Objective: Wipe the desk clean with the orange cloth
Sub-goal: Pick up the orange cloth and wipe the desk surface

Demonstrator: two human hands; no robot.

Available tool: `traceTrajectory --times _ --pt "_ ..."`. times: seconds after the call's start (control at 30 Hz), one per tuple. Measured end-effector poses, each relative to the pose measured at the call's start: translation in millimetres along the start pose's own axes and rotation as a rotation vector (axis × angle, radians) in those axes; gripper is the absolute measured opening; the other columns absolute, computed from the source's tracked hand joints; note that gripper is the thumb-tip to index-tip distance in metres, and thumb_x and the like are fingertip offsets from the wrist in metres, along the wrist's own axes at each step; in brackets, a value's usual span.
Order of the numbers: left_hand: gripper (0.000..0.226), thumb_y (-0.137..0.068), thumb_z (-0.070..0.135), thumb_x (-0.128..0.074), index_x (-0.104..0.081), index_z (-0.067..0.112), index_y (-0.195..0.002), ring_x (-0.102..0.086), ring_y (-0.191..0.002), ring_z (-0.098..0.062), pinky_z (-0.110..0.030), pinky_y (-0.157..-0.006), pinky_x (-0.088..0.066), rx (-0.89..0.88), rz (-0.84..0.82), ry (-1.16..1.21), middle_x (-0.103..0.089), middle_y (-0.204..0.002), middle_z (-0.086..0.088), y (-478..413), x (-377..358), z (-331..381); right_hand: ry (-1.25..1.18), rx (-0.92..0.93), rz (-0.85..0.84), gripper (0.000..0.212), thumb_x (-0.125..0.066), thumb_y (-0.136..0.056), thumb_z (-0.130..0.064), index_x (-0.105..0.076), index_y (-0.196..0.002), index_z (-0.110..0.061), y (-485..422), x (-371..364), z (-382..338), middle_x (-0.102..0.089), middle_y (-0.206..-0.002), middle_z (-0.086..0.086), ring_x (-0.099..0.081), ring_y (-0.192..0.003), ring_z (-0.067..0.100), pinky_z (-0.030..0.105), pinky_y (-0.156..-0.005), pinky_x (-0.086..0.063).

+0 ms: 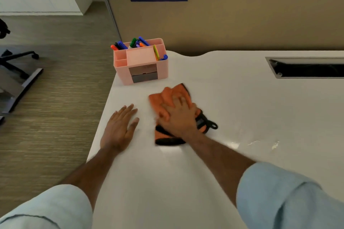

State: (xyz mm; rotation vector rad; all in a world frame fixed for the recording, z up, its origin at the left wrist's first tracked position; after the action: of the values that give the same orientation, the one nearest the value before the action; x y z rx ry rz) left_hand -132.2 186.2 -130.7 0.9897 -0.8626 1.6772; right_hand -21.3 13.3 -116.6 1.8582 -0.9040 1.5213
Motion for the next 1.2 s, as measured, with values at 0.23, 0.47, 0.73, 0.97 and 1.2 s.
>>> traceTrajectory --times 0.23,0.47,0.73,0.97,1.2 --pt "0.075 -0.092 0.066 -0.011 -0.043 0.023 -0.145 -0.025 -0.147 -0.014 -0.038 -0.121 -0.016 -0.001 0.029 0.065 -0.037 -0.156 0.005 -1 3 3 -0.157 0.236 0.088 0.038 -0.05 -0.086 -0.055 -0.057 -0.123 -0.045 140 -12 -22 -0.049 -0.143 -0.004 -0.035 -0.138 0.018 0.055 -0.105 -0.026" --pt "0.072 -0.094 0.063 -0.009 -0.047 0.026 -0.142 -0.021 -0.149 -0.012 -0.035 -0.122 -0.012 -0.013 0.016 0.022 -0.032 -0.158 0.008 -1 1 4 -0.031 -0.167 0.218 0.043 -0.04 -0.087 -0.049 -0.061 -0.12 -0.032 89 22 124 -0.053 -0.14 0.007 -0.048 -0.13 0.028 0.061 -0.093 -0.038" --pt "0.067 -0.094 0.058 -0.014 -0.047 0.024 -0.142 -0.022 -0.148 -0.013 -0.036 -0.121 -0.013 -0.016 0.012 0.042 -0.033 -0.157 0.008 0 0 2 -0.099 0.007 0.287 0.045 -0.047 -0.082 -0.044 -0.057 -0.125 -0.031 40 12 6 -0.056 -0.135 0.01 -0.052 -0.124 0.031 0.059 -0.094 -0.038" --pt "0.068 -0.093 0.058 -0.015 -0.046 0.025 -0.143 -0.02 -0.149 -0.012 -0.033 -0.121 -0.01 -0.014 -0.003 0.049 -0.031 -0.158 0.009 0 -1 1 -0.184 0.256 0.128 0.037 -0.053 -0.085 -0.048 -0.06 -0.12 -0.041 159 -9 -7 -0.05 -0.143 -0.003 -0.037 -0.138 0.018 0.056 -0.103 -0.031" --pt "0.07 -0.094 0.06 -0.012 -0.041 0.026 -0.146 -0.014 -0.15 -0.009 -0.033 -0.122 -0.007 -0.015 -0.031 -0.001 -0.025 -0.16 0.01 1 -2 3 -0.048 -0.18 0.213 0.046 -0.038 -0.087 -0.048 -0.058 -0.127 -0.033 92 27 150 -0.054 -0.14 0.005 -0.048 -0.13 0.026 0.057 -0.097 -0.037"
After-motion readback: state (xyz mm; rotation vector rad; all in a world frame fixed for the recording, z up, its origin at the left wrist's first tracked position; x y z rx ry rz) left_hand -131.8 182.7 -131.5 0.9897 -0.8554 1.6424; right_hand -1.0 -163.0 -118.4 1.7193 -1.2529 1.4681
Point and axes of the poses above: each hand's wrist, its own y-axis away from the middle knuckle, its own x-axis out of the back of the hand, z = x × y, the point moved 8 cm from there along -y, towards the middle knuckle
